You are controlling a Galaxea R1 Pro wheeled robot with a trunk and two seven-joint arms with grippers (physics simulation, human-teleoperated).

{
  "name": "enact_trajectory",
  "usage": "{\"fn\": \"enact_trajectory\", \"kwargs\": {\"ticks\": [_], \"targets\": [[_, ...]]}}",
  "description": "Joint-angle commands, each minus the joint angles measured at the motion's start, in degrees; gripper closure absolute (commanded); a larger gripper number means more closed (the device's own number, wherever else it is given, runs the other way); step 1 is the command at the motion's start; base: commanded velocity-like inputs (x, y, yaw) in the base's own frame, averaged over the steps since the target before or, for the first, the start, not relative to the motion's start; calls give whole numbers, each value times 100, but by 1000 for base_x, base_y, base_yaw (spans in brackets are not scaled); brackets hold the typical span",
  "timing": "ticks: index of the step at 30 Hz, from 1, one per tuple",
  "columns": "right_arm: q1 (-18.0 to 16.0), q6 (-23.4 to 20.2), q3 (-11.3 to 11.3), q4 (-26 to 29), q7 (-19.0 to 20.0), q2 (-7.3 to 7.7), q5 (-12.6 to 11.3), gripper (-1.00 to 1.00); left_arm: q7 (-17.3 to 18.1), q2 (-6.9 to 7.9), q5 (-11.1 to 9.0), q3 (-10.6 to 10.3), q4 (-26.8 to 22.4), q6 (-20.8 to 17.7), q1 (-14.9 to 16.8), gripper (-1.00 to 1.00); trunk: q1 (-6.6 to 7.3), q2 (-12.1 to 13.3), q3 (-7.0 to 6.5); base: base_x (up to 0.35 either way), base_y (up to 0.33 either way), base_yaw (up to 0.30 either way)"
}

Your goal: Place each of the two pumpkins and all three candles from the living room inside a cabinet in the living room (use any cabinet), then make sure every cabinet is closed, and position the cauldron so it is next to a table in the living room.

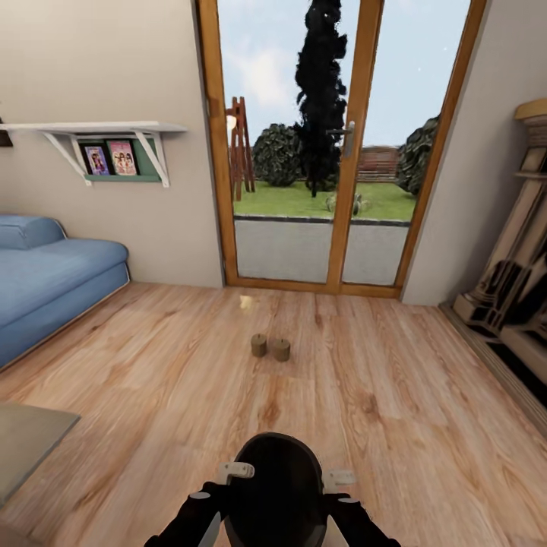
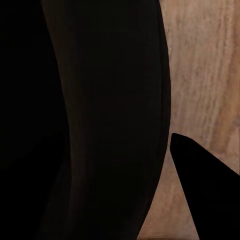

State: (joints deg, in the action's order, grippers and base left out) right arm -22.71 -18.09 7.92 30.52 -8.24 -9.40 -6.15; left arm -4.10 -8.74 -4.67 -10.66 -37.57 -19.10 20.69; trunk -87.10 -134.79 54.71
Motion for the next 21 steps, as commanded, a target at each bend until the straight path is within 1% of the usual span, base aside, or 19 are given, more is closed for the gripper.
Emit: {"fn": "enact_trajectory", "kwargs": {"ticks": [1,21], "targets": [[-5,-11,69,16,-46,-1,-194,100,-63,3,54,-33,-5,-32,0,100,4,-3,5,-220,0,289],[-4,-11,71,16,-46,-1,-194,100,-63,4,54,-33,-5,-32,-2,100,4,-3,5,-220,0,289]]}}
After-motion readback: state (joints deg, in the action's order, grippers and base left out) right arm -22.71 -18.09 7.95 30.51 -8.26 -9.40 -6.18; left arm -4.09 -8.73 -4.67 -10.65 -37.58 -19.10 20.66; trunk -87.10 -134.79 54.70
